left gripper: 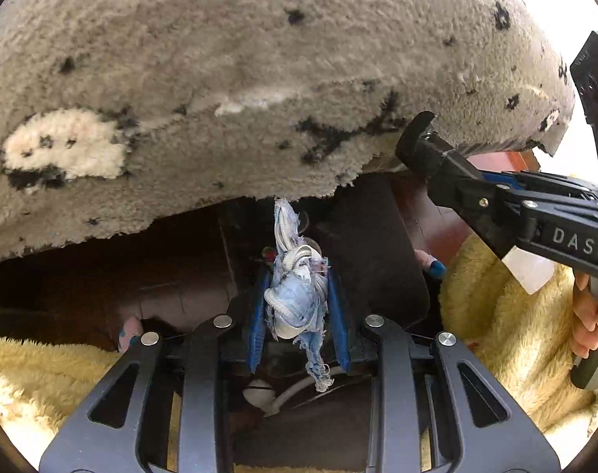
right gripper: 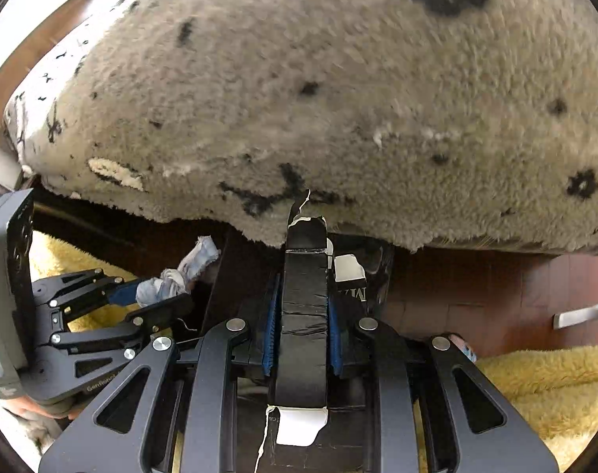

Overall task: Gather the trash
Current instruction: 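Lower toy and case beside the bed and release them into the bin, then raise both open tools back over the bed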

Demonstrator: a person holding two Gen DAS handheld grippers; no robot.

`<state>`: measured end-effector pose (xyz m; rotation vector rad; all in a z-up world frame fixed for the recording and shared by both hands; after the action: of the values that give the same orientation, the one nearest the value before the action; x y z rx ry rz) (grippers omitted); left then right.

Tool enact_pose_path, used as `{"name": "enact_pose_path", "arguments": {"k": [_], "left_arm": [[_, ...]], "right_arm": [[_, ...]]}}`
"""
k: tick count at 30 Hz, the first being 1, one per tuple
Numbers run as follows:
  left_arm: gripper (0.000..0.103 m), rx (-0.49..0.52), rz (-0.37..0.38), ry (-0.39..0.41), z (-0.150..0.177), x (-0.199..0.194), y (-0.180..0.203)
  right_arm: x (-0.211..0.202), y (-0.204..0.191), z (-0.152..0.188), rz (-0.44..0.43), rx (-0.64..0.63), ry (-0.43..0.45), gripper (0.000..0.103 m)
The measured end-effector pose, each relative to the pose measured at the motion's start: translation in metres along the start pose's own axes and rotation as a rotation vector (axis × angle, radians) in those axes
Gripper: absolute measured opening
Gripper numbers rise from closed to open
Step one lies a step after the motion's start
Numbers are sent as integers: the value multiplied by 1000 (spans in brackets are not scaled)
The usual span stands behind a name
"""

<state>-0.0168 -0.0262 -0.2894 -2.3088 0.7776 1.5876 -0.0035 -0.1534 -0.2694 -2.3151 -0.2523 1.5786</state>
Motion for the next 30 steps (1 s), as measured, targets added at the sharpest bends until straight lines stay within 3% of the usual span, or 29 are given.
{"name": "enact_pose_path", "arguments": {"k": [13,15,17,19,25,30], "left_arm": [[31,24,15,-32,1,14,11],[32,20,15,-35,0,16,9],[40,18,14,-33,1,16,6],[49,16,8,-31,2,15,5],[63,-15,-16,-27,2,9,-10],[65,-47,-28,-13,5,1,-19]], "right_arm": [[11,-9,-2,-22,-6,-7,26],[11,-10,-4,-18,0,-3,32],[10,-8,-6,-13,5,4,48],[7,-2,-9,-9,18,13,50],[-1,14,-13,15,68,39,65],[-9,18,-13,23,75,61,70]]}}
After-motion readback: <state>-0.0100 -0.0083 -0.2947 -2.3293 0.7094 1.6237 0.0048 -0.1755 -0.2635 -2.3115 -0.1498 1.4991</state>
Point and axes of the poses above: each gripper's, at about its wrist camera, not at the fingertips, and x roughly the way its jaws point, y to its right, z to its underside, the point moved 2 cm from there along x, roughly the way its jaws point, and after that the axes turned 10 degrees about x, right-handed, at the moved point
